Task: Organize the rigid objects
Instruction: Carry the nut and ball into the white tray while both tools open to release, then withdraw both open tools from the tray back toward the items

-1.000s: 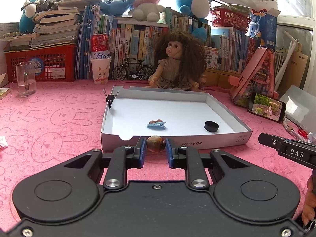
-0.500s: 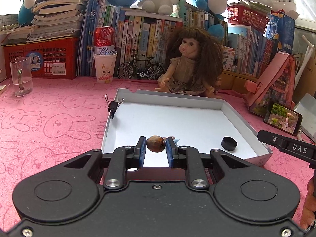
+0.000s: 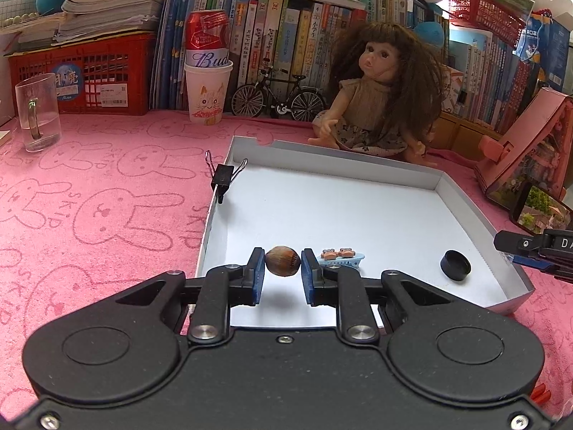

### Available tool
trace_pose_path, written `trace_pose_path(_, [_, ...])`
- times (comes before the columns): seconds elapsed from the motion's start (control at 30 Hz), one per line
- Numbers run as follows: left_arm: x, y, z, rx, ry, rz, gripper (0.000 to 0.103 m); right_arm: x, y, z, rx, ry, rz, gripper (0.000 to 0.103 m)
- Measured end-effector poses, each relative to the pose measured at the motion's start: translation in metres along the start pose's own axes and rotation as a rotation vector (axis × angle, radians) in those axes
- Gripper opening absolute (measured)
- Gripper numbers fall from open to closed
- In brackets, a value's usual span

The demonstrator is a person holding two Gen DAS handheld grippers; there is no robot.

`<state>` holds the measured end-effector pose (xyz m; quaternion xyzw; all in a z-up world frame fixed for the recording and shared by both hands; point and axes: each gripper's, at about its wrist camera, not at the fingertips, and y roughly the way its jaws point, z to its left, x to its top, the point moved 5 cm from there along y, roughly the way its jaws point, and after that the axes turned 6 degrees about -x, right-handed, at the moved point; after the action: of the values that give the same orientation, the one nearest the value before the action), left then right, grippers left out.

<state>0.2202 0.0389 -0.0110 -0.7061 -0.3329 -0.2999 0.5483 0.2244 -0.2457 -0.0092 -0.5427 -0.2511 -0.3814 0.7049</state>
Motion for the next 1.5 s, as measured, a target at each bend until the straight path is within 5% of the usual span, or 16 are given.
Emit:
trace_pose_path(0.27, [0.008, 0.02, 0.001, 0.015, -0.004, 0.042, 0.02, 0.007, 0.019, 0.006, -0.051, 0.012, 0.085, 0.033])
trace_pose_path(0.63, [0.009, 0.027, -0.002, 0.04, 0.023, 0.032, 0.022, 0.009, 0.029, 0.011, -0.119, -0.03, 0.082, 0.036])
trace_pose_path(0.7, [0.009, 0.028, -0.002, 0.037, 0.023, 0.033, 0.027, 0.008, 0.029, 0.012, -0.12, -0.033, 0.08, 0.038])
trace_pose_path(0.83, [0.009, 0.024, -0.005, 0.025, 0.028, 0.025, 0.046, 0.009, 0.027, 0.012, -0.106, -0.03, 0.067, 0.059])
trace_pose_path(1.27, [0.005, -0.017, -0.027, -0.064, 0.078, -0.038, 0.077, 0.003, -0.01, 0.018, -0.053, -0.136, -0.035, 0.083])
trace_pose_path(1.5, [-0.007, -0.043, -0.037, -0.116, 0.091, -0.052, 0.08, -0.006, -0.034, 0.018, -0.019, -0.169, -0.077, 0.089])
